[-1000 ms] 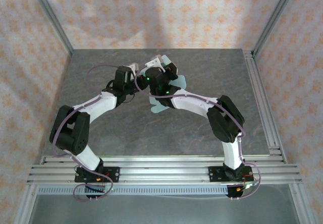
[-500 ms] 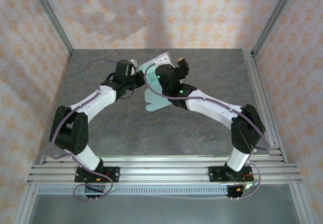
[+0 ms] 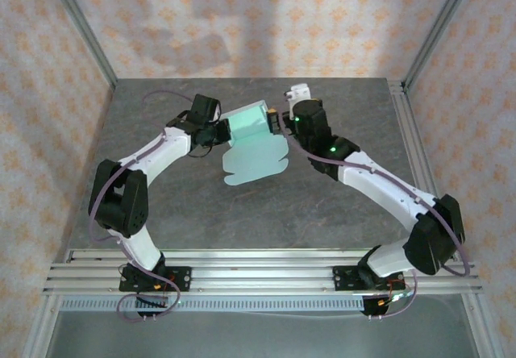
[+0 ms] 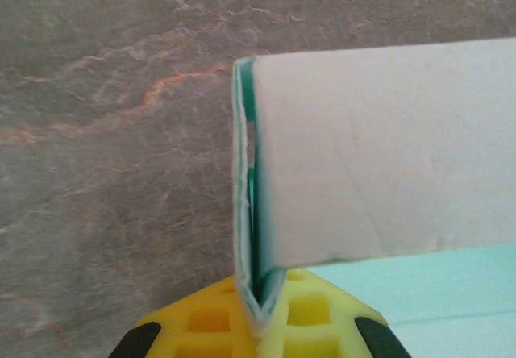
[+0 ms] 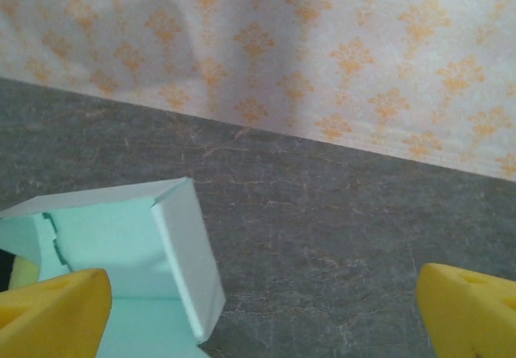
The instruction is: Fold the paper box
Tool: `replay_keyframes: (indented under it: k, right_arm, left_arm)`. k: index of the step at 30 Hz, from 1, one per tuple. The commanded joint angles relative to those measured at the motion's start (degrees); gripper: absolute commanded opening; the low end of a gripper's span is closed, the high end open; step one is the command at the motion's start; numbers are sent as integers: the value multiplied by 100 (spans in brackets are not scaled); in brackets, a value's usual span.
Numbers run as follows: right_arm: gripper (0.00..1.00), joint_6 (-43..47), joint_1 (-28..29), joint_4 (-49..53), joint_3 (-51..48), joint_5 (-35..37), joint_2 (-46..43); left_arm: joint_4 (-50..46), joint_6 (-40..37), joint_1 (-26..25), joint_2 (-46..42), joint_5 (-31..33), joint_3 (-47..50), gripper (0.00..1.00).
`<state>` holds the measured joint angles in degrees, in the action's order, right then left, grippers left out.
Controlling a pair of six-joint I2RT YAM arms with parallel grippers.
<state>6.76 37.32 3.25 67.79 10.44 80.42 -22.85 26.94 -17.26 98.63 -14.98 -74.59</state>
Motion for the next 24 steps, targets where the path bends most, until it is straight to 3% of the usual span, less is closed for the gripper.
replay_keyframes:
  k: [1, 8, 11, 19, 24]
  right_arm:
    - [97, -538, -85, 271, -163, -480, -90]
    - [97, -532, -159, 424, -134, -653, 129]
    - [97, -653, -269, 457, -101, -921, 240]
    - [95, -1689, -982, 589, -43, -2167, 594]
    - [95, -1952, -1056, 540, -174, -2782, 792]
  left_arm:
    - [-1097, -724, -32, 74, 442, -435, 0]
    - [-2209, -1596, 91, 267, -498, -795, 0]
    - [-2742, -1869, 108, 358, -590, -965, 0]
    - [-4101, -2176, 105, 734, 73, -1461, 0]
    - [-5028, -2282, 100, 1044, 691, -1937, 0]
